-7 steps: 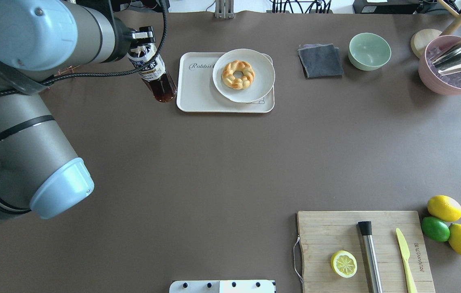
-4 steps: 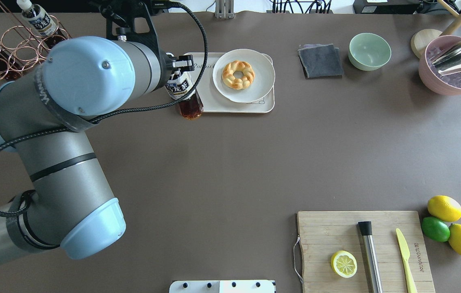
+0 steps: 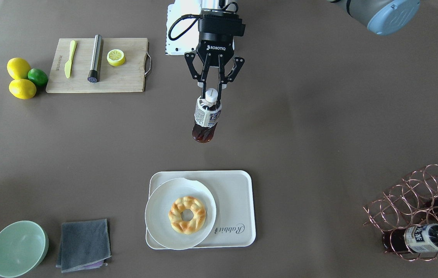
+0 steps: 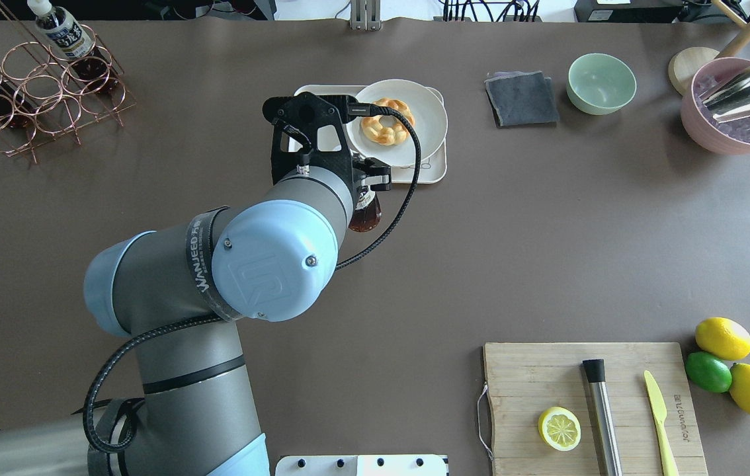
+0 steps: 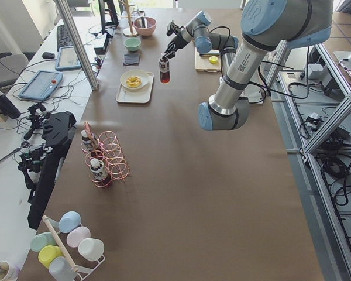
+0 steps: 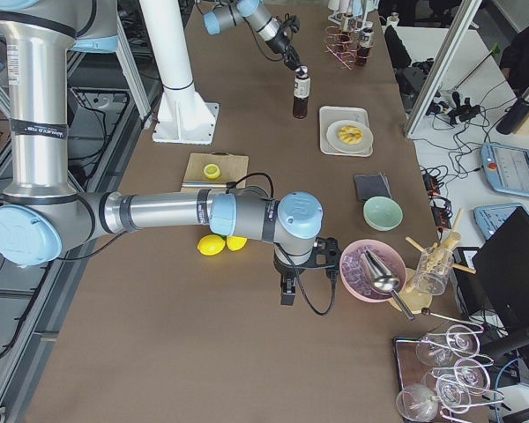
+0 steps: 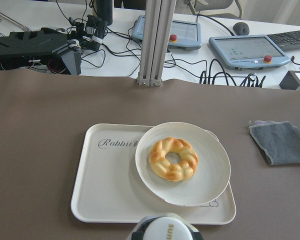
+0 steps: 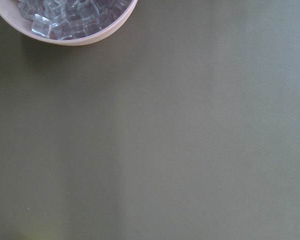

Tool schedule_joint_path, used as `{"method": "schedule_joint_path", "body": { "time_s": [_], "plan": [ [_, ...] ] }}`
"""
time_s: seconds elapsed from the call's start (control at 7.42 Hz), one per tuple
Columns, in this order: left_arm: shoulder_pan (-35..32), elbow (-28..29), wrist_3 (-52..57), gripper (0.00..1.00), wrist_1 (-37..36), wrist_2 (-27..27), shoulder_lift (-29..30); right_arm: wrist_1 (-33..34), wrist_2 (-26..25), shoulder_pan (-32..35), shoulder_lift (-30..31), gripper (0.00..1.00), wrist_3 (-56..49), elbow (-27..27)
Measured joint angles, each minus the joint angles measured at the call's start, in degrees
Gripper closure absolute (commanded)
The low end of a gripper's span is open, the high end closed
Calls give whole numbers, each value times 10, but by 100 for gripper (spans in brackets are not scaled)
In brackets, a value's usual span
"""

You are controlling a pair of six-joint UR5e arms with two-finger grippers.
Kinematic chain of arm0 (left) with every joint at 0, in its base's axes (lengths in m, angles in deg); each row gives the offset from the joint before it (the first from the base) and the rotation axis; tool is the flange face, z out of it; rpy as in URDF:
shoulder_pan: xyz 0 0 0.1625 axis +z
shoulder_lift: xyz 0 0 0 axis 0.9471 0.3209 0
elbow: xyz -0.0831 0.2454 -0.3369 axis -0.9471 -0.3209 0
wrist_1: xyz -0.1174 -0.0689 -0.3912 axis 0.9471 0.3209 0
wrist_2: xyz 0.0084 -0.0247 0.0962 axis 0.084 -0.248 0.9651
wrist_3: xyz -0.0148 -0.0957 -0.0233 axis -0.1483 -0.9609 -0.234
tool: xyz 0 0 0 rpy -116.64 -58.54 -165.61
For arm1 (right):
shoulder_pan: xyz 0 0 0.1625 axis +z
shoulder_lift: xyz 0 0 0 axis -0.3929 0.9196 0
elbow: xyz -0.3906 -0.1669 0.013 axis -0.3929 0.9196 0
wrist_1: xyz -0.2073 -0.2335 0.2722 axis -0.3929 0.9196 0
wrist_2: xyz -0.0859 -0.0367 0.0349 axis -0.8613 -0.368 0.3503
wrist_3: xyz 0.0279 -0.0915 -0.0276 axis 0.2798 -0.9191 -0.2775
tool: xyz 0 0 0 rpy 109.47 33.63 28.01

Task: Place tea on tray
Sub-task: 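Carry the bottle with the left gripper and lower it in front of the tray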

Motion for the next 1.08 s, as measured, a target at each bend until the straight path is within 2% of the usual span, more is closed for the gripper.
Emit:
{"method": "schedule_joint_path", "body": {
  "time_s": [1.08],
  "plan": [
    [52, 21, -4, 100, 4, 42, -5, 0, 0, 6, 4, 0, -2, 0]
  ]
}}
